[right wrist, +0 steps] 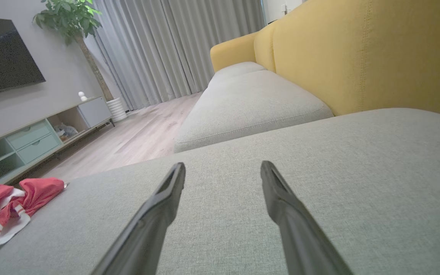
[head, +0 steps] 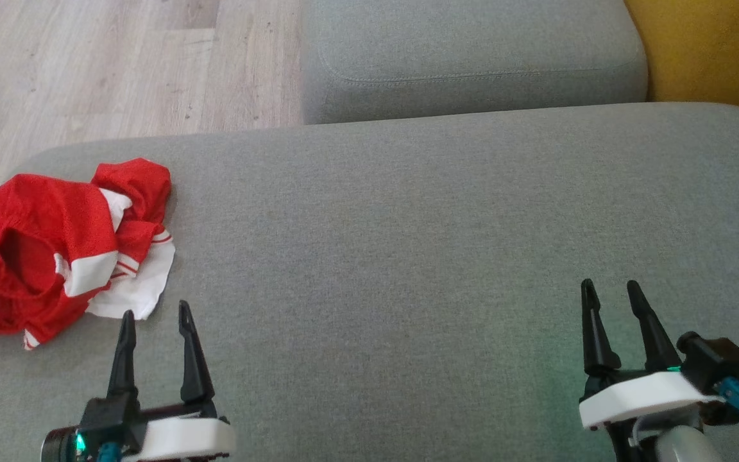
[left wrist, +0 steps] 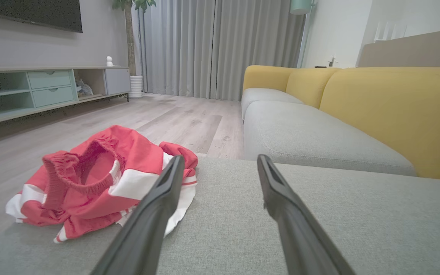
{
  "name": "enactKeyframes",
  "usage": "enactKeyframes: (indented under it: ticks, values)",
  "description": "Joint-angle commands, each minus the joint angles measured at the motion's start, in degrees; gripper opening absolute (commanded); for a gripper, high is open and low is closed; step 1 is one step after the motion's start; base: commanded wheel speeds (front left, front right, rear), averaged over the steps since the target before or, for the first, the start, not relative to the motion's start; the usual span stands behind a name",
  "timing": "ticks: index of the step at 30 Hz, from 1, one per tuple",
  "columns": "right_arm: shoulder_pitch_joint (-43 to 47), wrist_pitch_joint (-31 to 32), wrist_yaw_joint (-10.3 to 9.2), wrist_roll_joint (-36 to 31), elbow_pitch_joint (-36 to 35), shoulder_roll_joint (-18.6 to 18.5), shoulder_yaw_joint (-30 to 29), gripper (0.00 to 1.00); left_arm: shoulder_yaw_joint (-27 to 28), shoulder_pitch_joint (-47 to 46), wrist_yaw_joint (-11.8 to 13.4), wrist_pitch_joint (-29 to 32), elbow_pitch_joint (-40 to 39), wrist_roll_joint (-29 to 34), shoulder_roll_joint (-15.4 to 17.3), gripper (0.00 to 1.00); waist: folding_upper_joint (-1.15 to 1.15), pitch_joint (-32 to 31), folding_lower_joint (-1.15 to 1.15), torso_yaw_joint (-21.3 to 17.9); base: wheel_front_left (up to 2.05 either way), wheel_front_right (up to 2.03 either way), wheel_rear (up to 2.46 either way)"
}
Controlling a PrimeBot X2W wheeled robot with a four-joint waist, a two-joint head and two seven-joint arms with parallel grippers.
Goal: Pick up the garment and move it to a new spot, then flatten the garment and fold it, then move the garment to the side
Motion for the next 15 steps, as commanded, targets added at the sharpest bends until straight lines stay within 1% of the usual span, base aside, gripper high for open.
enactKeyframes:
  ticks: [1,11,15]
  values:
    - [-2.7,-0.9,-0.04,-2.0,-1.5,-0.6,1.3,1.00,1.0,-1.6,0.4,-1.0,-1.9,2.1,0.8,1.00,0.00,-0.1,0.00,0.0,0.00,0.00,0.00]
    - [-2.6,-2.6,-0.04,-9.1,1.3,-0.6,2.0,1.00,0.6,-0.7,1.8,-2.7,-1.1,9.2,1.0,1.00,0.00,-1.0,0.00,-0.3,0.00,0.00,0.00]
    - [-2.6,-3.1,-0.04,-11.4,1.7,-0.7,2.3,1.00,0.7,-0.3,2.1,-3.2,-1.1,10.7,0.7,1.00,0.00,-1.3,0.00,-0.5,0.00,0.00,0.00]
